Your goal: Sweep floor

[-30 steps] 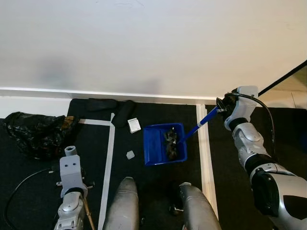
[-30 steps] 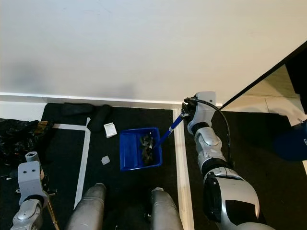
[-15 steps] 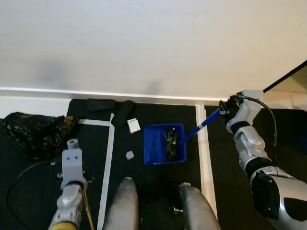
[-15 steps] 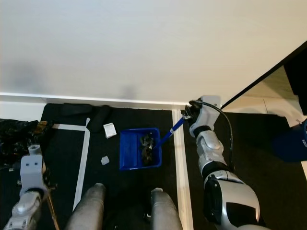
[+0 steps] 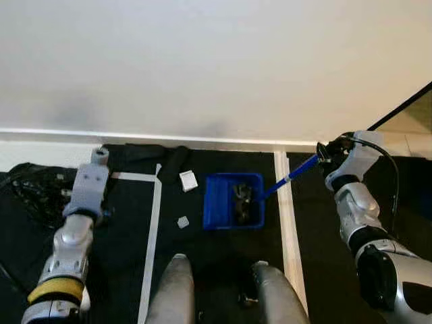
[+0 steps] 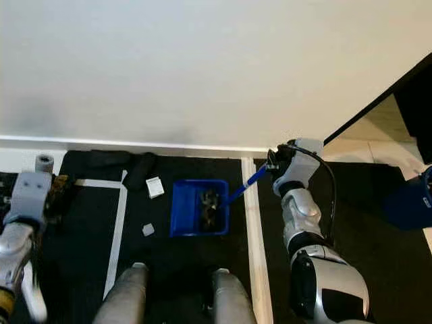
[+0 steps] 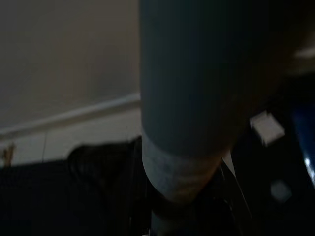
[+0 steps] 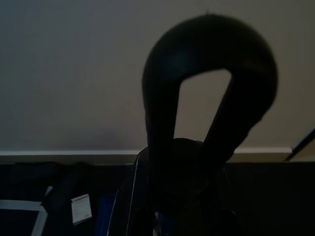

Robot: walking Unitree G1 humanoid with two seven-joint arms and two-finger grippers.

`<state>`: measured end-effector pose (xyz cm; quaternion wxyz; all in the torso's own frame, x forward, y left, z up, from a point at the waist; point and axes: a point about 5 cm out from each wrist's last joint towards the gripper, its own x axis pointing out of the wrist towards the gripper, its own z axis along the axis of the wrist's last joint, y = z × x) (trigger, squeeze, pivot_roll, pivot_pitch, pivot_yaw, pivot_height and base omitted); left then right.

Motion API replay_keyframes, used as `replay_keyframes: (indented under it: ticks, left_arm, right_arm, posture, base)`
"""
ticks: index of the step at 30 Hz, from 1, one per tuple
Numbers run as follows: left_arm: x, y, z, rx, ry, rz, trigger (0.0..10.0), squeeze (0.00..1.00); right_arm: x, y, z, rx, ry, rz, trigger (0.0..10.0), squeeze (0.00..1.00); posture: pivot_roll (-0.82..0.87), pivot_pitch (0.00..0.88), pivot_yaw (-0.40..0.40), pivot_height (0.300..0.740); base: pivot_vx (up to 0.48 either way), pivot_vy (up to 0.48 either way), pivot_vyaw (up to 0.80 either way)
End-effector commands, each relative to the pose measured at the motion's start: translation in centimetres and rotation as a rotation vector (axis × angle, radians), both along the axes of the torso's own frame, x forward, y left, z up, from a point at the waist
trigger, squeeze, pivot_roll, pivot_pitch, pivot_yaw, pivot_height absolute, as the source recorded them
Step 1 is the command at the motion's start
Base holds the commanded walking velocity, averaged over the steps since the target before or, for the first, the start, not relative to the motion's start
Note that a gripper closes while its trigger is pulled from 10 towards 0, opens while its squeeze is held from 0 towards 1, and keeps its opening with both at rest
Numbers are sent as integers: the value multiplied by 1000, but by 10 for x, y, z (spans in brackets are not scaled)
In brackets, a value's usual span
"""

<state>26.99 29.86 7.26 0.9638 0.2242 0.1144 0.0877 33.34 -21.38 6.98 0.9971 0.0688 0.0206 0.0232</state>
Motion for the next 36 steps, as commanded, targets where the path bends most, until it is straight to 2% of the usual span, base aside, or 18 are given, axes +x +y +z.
replay_keyframes:
  ticks: [1,8,12,19,24,26,28,36]
  left_arm:
    - [4,-9,4,-55,-37,-21,10000,0]
    - [9,-31,1,-27,-5,-145,10000,0]
    - [10,-35,3,-14,-5,-169,10000,0]
    - [19,-46,13,4,-13,-232,10000,0]
    - [27,-51,20,-27,-54,-244,10000,0]
    - [33,-57,24,-32,-81,-273,10000,0]
    - [38,-62,25,-34,-85,-287,10000,0]
    - [45,-75,28,-16,-70,-357,10000,0]
  right_arm:
    - [-2,-10,5,7,-47,-22,0,0]
    - [-4,-3,0,-13,-30,33,0,0]
    - [-5,-4,-1,-13,-23,31,0,0]
    - [-6,-5,-8,-24,47,48,0,0]
    - [-6,-3,-10,-23,69,55,0,0]
    - [-6,1,-15,-33,120,60,0,0]
    - [-7,2,-20,-69,176,61,0,0]
    - [-5,3,-22,-106,220,57,0,0]
  posture:
    - [186,59,-113,740]
    - [179,65,-119,740]
    - [178,65,-120,740]
    - [182,79,-121,740]
    - [188,111,-116,740]
    - [191,150,-110,740]
    - [194,185,-107,740]
    - [191,252,-104,740]
  base:
    - [0,0,0]
    - [0,0,0]
    - [0,0,0]
    - [0,0,0]
    - [0,0,0]
    - [0,0,0]
    - [0,0,0]
    - [0,0,0]
